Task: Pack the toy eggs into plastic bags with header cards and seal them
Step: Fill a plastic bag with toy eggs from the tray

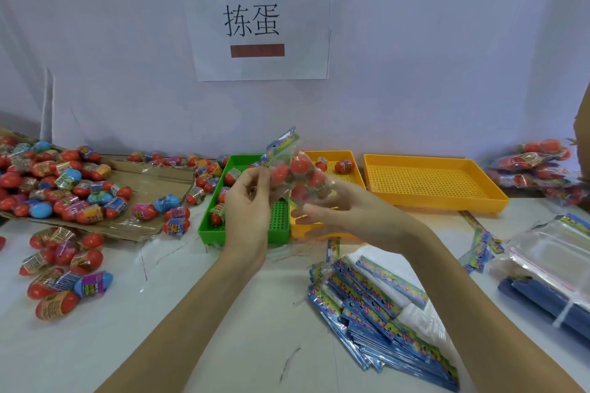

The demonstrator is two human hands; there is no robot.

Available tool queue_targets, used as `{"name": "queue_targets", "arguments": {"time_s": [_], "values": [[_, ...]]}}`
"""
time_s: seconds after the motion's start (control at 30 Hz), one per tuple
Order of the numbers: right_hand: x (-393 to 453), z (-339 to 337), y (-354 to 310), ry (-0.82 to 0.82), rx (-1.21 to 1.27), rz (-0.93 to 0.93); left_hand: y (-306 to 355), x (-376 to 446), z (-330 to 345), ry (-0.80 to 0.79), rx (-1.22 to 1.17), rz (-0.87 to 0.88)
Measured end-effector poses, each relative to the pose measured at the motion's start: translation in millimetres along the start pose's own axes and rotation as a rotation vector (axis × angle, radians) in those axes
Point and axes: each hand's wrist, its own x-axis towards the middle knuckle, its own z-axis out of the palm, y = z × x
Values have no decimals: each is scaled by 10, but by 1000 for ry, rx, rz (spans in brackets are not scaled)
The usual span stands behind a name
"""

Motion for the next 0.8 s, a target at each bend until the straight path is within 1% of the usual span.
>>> {"name": "queue_targets", "arguments": {"time_s": [0.07,0.13,0.17,0.2,0.27,0.3,0.33,0.37,0.4,0.43,0.5,0.57,0.6,0.63,0.67,0.7,0.77,0.8], "values": [[41,32,5,54,21,-98,35,-23,32,-69,-157,-32],[68,15,-9,189,-10,-195,80,-37,61,-115,-256,-91],[74,-9,-1,272,-75,-243,93,-23,56,-132,-295,-148],[77,-35,8,356,-200,-286,107,1,33,-168,-343,-224],[79,-58,23,488,-560,-353,160,45,-26,-276,-479,-387],[79,-56,32,515,-719,-384,182,49,-45,-317,-483,-429],[79,-58,37,519,-821,-404,173,56,-53,-325,-424,-435],[85,-51,38,516,-852,-414,143,63,-46,-294,-336,-416],[94,-34,34,518,-809,-402,114,69,-41,-242,-257,-378],[102,-15,36,529,-694,-370,84,73,-41,-205,-206,-336],[99,43,4,576,-307,-241,20,91,-59,-213,-156,-255],[107,62,-39,571,147,-50,-14,111,-91,-241,-131,-188],[98,68,-63,538,305,24,-23,121,-103,-251,-115,-160],[93,70,-74,509,385,81,-29,127,-111,-265,-103,-137],[93,62,-71,492,392,111,-26,125,-114,-280,-93,-122],[96,62,-64,489,342,127,-17,118,-114,-292,-86,-117],[107,90,-33,534,158,124,6,103,-115,-304,-66,-122],[111,98,-13,574,104,104,16,103,-117,-311,-62,-127]]}}
